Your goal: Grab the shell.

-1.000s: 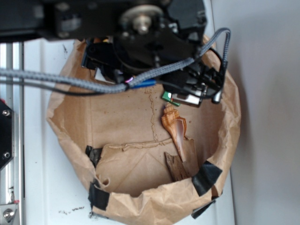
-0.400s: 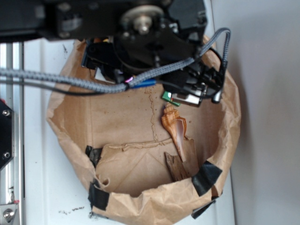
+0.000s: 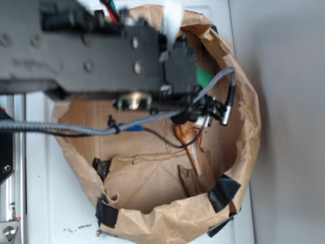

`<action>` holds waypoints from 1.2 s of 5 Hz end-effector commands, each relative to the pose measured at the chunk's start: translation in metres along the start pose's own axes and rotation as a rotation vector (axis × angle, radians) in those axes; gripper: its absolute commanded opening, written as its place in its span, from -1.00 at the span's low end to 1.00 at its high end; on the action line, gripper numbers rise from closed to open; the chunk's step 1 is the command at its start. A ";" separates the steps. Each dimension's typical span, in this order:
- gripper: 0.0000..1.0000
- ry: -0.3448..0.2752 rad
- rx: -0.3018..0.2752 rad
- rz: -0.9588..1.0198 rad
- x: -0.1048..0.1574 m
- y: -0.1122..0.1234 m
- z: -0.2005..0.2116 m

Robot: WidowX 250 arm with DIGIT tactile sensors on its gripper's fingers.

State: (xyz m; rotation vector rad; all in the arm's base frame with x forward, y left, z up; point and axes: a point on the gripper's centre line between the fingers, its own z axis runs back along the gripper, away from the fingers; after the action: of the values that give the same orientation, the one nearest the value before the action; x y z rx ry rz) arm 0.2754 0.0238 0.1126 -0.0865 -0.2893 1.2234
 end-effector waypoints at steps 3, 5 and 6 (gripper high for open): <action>1.00 -0.015 -0.022 -0.036 0.001 -0.031 -0.030; 1.00 -0.027 -0.028 -0.050 -0.004 -0.036 -0.036; 1.00 -0.035 -0.023 -0.073 -0.016 -0.033 -0.040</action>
State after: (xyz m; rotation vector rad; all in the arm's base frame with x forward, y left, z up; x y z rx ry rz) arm 0.3164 0.0014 0.0693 -0.0456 -0.3046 1.1563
